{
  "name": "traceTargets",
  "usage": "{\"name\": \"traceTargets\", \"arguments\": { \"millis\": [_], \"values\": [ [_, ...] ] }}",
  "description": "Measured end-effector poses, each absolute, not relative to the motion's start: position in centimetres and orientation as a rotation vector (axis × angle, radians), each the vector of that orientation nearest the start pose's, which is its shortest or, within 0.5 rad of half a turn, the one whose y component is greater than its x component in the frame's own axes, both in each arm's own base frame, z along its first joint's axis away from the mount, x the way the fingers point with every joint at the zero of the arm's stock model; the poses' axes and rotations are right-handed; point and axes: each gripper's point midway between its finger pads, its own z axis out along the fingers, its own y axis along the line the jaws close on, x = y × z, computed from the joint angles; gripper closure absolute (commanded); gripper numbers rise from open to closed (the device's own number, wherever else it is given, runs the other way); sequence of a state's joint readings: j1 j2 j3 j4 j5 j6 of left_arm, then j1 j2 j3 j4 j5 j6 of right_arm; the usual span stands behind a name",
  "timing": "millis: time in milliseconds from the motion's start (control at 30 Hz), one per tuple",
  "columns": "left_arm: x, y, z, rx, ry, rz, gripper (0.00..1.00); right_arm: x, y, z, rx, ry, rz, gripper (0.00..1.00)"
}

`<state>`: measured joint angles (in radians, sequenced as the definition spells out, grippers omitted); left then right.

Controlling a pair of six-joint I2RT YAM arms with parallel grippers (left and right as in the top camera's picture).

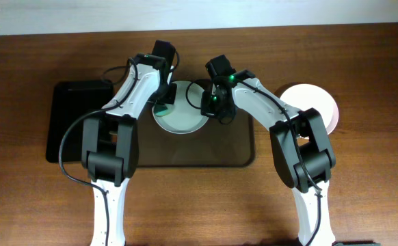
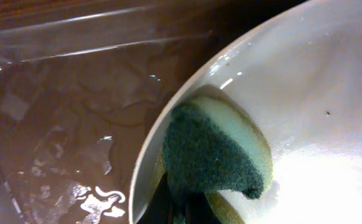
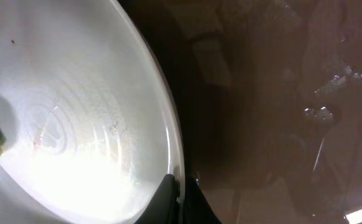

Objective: Clean dirty plates on tray and stack at the side
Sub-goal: 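Lift the last plate with the right gripper and stack it on the pile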

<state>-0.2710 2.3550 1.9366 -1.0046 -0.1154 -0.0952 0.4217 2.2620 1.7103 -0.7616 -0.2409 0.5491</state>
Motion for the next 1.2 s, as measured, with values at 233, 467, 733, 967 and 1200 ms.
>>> {"name": "traceTargets", "arguments": {
  "millis": [233, 467, 733, 967, 1200],
  "values": [
    [48.2, -9.3, 10.1, 0.213, 2.975, 0.252, 0.99, 42.7, 23.7, 0.6, 0.122, 2.994, 0.497, 0.96],
    [47.7, -8.0, 10.2, 0.149, 3.024, 0.169, 0.99, 41.9, 18.2, 5.9, -0.015, 2.914, 0.047, 0.96],
    [47.4, -9.3, 8.6, 0.159, 3.069, 0.067, 0.99, 36.8, 20.4, 22.7, -0.227, 2.019, -0.963, 0.96],
    [47.7, -7.7, 8.5, 0.109, 3.073, 0.065, 0.99, 36.9, 19.6, 25.1, -0.191, 1.876, -1.06, 0.96],
    [47.7, -7.8, 8.5, 0.11, 3.071, 0.065, 0.99, 36.9, 19.6, 25.3, -0.19, 1.869, -1.064, 0.96]
  ]
}}
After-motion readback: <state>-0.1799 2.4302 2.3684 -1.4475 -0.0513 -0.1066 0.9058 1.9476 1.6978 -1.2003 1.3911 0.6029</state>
